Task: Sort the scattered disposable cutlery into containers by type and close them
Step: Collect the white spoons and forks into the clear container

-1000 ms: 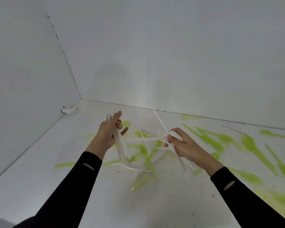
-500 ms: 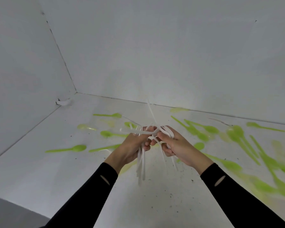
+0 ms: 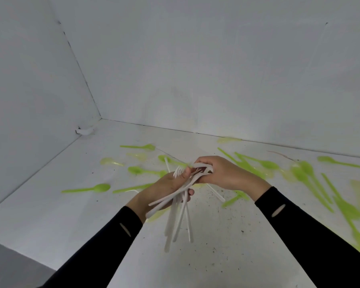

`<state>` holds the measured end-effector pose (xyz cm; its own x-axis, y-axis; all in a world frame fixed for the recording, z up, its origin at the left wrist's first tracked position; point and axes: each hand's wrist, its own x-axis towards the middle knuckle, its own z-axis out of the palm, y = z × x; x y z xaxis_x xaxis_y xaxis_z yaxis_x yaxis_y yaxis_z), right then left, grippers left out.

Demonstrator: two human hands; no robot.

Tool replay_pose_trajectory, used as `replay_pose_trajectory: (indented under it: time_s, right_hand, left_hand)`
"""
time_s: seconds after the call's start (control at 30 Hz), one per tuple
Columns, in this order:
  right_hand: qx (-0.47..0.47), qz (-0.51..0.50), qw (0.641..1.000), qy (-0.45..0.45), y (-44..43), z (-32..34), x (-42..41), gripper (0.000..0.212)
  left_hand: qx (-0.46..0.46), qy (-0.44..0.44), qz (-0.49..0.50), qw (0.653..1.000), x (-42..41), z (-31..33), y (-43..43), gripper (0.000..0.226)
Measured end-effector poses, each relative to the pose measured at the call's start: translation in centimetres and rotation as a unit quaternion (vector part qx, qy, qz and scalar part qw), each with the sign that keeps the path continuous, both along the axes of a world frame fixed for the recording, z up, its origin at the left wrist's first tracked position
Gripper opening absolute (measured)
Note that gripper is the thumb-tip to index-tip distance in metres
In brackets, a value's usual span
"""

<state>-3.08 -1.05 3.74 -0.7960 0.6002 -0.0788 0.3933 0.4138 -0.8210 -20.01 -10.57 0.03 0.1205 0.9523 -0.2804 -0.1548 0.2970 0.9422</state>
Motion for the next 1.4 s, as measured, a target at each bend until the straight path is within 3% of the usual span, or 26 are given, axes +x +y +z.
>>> replay_pose_trajectory:
  time_s: [0.07, 0.47, 0.57, 0.67, 0.8, 0.9, 1.07, 1.2, 1.27, 1.33, 1.4]
  right_hand:
    - [0.005, 0.001, 1.000, 0.009, 0.4, 0.1, 0.0, 0.011]
    - [0.033, -0.058, 0.996, -0.051, 0.6, -1.9, -0.3, 0.012]
    - [0.028, -0.083, 0.994, -0.062, 0.7, -2.6, -0.2, 0.033]
    - [0.030, -0.119, 0.991, -0.060, 0.7, -3.4, -0.3, 0.049]
    - [0.044, -0.218, 0.974, -0.036, -0.7, -4.8, -1.6, 0.038]
    - [0.000, -0.270, 0.963, -0.011, -1.3, -5.6, -2.4, 0.028]
    - [-0.045, -0.262, 0.964, 0.004, -1.4, -6.8, -2.8, 0.028]
    - [-0.143, -0.267, 0.952, 0.046, -1.6, -6.2, -2.3, 0.044]
    - [-0.206, -0.264, 0.938, 0.087, -1.8, -6.0, -1.7, 0.047]
    - [-0.225, -0.244, 0.936, 0.118, -2.5, -5.5, -1.2, 0.043]
    - [-0.225, -0.240, 0.934, 0.136, -2.9, -5.3, -1.1, 0.025]
  left_hand:
    - [-0.001, -0.019, 0.013, 1.000, 0.1, -0.1, 0.1, 0.066]
    - [-0.020, 0.054, -0.020, 0.998, 1.0, -0.1, 0.1, 0.019]
    - [-0.021, 0.016, -0.011, 1.000, 1.4, -0.3, 0.2, 0.009]
    - [-0.022, -0.020, 0.019, 0.999, 1.9, -0.8, 0.3, 0.019]
    - [0.013, -0.020, 0.075, 0.997, 3.9, -1.2, 0.6, 0.018]
    - [0.023, 0.012, 0.148, 0.989, 5.2, -1.5, 0.6, 0.029]
    - [0.039, 0.057, 0.143, 0.987, 4.9, -2.8, 0.7, 0.048]
    - [-0.011, 0.049, 0.235, 0.971, 3.2, -3.2, 1.2, 0.028]
    - [-0.028, 0.018, 0.260, 0.965, 2.1, -3.3, 1.3, 0.028]
    - [-0.043, -0.001, 0.271, 0.962, 1.5, -3.3, 1.2, 0.036]
    - [-0.051, -0.015, 0.271, 0.961, 1.3, -3.2, 1.1, 0.044]
